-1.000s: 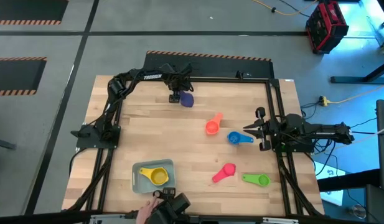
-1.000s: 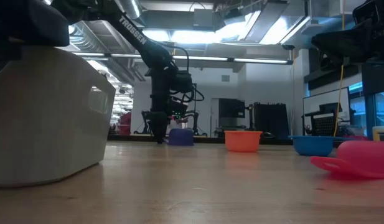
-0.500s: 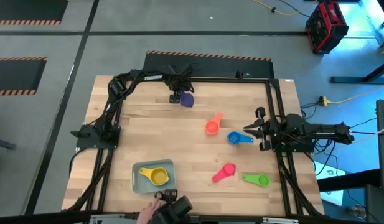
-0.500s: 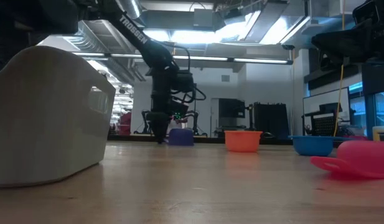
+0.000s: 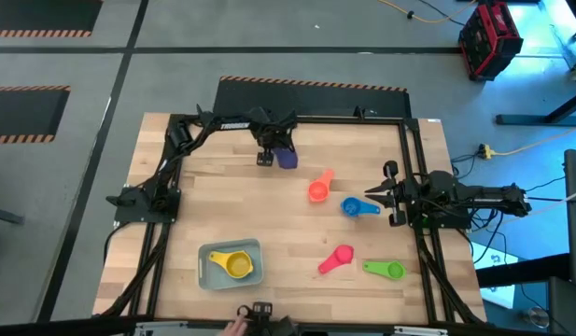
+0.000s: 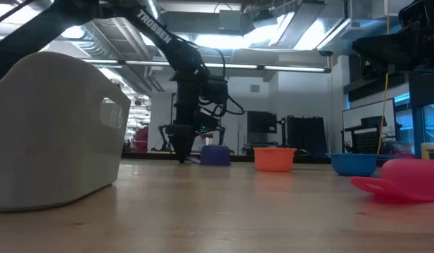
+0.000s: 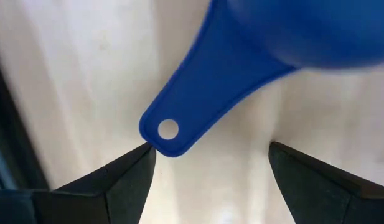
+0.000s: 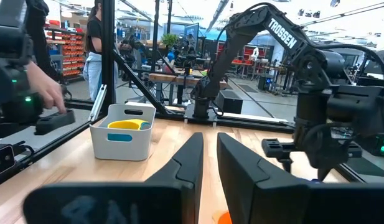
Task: Nest measuring cups in basket
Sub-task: Stack the violet measuring cup on top of the yellow measuring cup in the gray bin
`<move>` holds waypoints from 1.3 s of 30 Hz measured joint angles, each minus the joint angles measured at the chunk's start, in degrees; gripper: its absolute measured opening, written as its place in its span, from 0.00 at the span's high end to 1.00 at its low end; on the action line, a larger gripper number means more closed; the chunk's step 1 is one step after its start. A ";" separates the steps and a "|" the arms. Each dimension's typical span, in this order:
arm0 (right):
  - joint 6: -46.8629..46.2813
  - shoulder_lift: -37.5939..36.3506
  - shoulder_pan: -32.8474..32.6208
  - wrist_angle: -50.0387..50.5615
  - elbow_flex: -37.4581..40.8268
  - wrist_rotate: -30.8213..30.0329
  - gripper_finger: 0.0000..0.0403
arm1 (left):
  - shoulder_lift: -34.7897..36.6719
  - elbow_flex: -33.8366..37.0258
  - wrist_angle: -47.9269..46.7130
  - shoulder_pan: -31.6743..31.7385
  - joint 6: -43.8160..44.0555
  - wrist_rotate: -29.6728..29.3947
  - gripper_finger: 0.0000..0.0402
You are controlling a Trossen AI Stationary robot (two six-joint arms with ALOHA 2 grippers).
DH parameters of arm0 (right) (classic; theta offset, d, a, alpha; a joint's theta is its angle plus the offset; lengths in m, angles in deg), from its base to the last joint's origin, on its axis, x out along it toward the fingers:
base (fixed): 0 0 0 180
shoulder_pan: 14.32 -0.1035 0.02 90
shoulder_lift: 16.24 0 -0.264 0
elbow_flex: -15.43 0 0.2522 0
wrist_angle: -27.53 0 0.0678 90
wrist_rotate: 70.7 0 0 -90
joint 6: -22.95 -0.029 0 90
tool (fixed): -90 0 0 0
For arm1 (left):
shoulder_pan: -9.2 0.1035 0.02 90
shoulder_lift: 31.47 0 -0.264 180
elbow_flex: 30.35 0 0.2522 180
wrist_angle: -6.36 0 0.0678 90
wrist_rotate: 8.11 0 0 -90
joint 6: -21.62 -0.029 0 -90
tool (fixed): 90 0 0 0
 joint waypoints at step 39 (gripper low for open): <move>0.00 0.00 0.02 0.01 0.00 0.00 0.87 | 0.04 0.02 5.08 -2.90 0.14 8.10 0.23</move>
